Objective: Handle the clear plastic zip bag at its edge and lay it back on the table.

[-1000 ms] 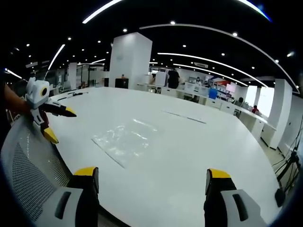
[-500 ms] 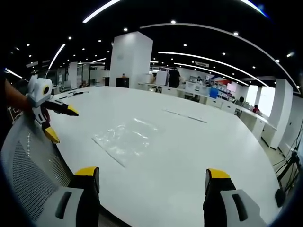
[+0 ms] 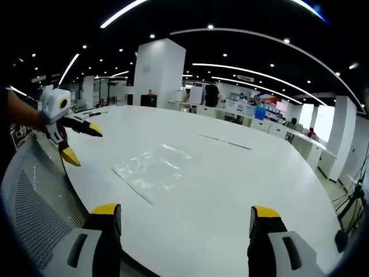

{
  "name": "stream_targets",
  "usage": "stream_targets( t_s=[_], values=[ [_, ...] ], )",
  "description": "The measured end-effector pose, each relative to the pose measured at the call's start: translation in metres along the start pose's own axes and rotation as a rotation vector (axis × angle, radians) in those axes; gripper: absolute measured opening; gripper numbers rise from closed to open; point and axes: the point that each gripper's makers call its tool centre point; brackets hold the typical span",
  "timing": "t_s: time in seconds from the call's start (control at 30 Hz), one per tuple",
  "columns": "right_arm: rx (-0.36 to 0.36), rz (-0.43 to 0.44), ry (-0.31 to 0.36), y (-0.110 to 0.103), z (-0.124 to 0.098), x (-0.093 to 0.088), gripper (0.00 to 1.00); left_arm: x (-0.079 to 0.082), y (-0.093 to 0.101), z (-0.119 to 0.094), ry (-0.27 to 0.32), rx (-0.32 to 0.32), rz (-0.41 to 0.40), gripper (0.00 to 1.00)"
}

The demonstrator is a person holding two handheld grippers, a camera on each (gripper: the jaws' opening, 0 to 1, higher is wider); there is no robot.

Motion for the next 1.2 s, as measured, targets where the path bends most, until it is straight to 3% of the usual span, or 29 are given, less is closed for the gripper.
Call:
stream_targets(
  t_s=[0.57, 1.2],
  values=[
    [0.005, 0.0, 0.001, -0.001, 0.0, 0.0, 0.92, 0.012, -0.013, 0.004, 0.006, 0.005, 0.03, 0.72],
    [0.006, 0.0, -0.002, 0.0, 0.0, -0.001, 0.92, 0.023, -0.02, 0.02, -0.01, -0.056, 0.119, 0.7]
  ],
)
Point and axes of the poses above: the point that each gripper's makers call its tool centre point, and the gripper's own axes: z roughly forward along the fingers, y roughly to its right, x roughly out of its top, and after that the axes turned 1 degree about z, right-handed
